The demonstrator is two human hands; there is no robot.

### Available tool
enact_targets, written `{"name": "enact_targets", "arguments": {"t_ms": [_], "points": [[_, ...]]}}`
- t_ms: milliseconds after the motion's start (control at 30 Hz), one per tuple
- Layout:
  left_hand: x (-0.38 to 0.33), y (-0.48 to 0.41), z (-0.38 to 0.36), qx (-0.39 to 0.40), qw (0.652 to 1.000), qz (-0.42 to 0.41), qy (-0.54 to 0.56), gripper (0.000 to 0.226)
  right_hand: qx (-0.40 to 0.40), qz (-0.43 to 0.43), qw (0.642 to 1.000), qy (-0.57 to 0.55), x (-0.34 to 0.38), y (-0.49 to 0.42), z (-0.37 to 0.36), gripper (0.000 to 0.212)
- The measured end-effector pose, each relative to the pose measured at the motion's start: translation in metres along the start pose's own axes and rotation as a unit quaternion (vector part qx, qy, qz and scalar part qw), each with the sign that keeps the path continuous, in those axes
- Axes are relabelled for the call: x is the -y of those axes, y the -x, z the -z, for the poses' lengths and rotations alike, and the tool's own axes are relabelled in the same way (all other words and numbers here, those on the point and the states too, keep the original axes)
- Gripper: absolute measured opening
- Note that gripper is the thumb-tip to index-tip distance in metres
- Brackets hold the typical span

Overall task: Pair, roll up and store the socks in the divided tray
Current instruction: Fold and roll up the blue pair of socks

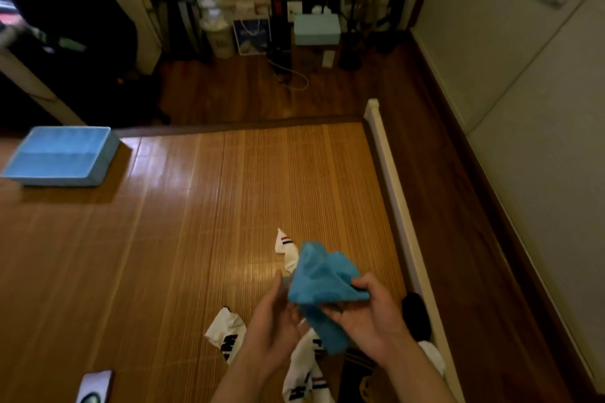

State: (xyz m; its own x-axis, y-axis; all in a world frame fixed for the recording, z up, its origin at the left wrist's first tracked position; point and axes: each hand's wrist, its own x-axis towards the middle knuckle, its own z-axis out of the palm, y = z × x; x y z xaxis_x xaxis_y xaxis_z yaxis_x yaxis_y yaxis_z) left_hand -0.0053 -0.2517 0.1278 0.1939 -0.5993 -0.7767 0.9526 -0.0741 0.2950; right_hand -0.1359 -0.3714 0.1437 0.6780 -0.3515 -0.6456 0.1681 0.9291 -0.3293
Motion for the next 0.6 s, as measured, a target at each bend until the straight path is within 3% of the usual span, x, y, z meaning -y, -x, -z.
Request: {"name": "enact_targets", "arguments": {"t_ms": [233,333,400,500,600], "points": [[-0.045,0.073,-0.082,0.089,0.991,-0.089,-0.052,0.050,-0.005,0.110,0.978,0.179,0.040,0.070,-0.035,0.038],[-0.045,0.100,-0.108,0.125,0.982,-0.092,-0.105,0.059,-0.031,0.205,0.917,0.341,0.062,0.101,-0.047,0.016],[-0.041,0.115,-0.121,0.127,0.973,-0.102,-0.161,0.061,-0.035,0.255,0.864,0.432,0.073,0.119,-0.052,0.018],[-0.028,0.133,-0.143,0.121,0.952,-0.122,-0.254,0.047,-0.025,0.284,0.845,0.452,0.088,0.137,-0.054,0.021],[-0.018,0.139,-0.161,0.085,0.955,-0.159,-0.235,0.039,-0.036,0.294,0.880,0.370,0.100,0.145,-0.049,0.006]]}}
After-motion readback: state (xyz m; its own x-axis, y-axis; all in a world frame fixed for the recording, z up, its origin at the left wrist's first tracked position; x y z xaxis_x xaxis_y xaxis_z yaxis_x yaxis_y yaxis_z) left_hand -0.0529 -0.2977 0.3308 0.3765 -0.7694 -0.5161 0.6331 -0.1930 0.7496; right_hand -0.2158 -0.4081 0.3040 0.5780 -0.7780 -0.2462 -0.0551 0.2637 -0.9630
